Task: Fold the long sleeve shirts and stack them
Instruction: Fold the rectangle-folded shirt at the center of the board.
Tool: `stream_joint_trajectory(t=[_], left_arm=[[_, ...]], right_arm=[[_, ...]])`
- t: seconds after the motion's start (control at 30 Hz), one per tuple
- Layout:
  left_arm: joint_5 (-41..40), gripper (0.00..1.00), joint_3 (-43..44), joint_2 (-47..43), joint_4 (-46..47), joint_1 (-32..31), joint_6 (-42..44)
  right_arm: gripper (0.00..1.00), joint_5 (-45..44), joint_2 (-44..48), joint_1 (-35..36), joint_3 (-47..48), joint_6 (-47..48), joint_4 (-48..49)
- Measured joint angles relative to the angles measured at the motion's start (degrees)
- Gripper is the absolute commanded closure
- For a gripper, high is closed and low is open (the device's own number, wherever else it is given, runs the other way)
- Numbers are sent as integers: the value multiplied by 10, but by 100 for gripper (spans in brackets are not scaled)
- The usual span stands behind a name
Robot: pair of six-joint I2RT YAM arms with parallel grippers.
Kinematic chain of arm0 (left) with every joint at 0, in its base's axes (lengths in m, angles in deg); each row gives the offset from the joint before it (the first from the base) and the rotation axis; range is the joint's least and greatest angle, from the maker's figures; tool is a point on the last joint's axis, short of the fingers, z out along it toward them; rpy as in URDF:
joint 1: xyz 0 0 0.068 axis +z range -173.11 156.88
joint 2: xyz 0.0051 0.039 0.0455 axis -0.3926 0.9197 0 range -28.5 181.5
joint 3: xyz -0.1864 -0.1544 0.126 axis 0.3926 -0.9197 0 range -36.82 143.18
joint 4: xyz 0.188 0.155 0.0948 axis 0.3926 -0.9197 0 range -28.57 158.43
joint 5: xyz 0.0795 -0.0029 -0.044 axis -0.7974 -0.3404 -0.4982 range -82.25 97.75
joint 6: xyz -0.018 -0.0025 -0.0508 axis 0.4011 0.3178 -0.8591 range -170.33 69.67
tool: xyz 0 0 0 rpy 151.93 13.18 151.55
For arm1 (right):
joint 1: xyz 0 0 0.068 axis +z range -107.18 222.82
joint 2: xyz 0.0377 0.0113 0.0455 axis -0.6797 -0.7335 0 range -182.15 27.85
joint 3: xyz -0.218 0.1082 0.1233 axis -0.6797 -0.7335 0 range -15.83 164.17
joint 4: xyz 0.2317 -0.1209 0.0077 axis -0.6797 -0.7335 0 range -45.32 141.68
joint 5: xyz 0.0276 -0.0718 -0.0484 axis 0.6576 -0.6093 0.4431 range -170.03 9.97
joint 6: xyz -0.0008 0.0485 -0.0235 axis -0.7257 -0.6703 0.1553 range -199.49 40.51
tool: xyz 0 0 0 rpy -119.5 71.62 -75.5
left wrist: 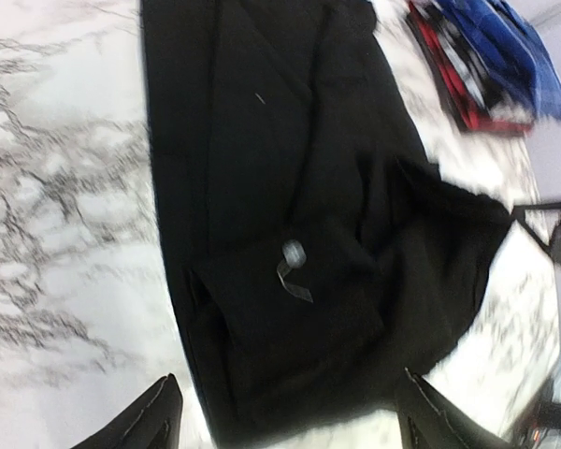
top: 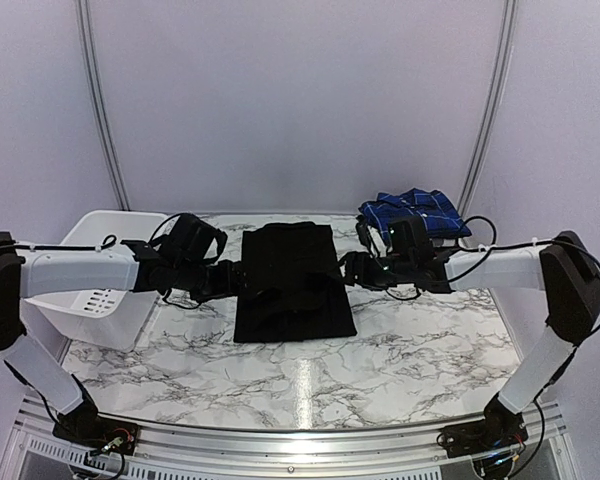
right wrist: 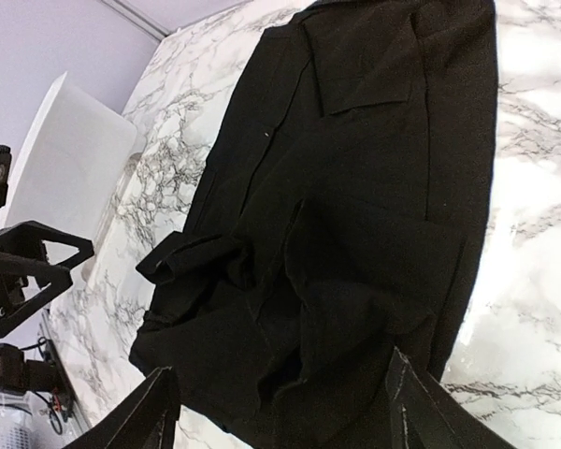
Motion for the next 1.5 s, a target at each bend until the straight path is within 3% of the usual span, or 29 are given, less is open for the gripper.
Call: stream_joint_trajectory(t=[0.3,0.5,0.83,1.17,1.33,1.5], left_arm=[[24,33,-94,-55,-19,-107,24],[3,42,-91,-28,-24,-120,13],[-66,54,-22,51,-24,-124,-1],[-118,74,61,107,-37,-105,-3],[-122,75,123,155,-42,-62,13],[-118,69,199,209,-49,-24,41]], right_arm=[[32,-77,65,69,-58,62,-82],[41,-115,65,101,-67,64,-111],[53,-151,25,116,-53,62,-123],[74,-166,-10,116,-12,63,-130],[86,-168,-19,116,-6,63,-134],[96,-168,-21,116,2,62,-140]])
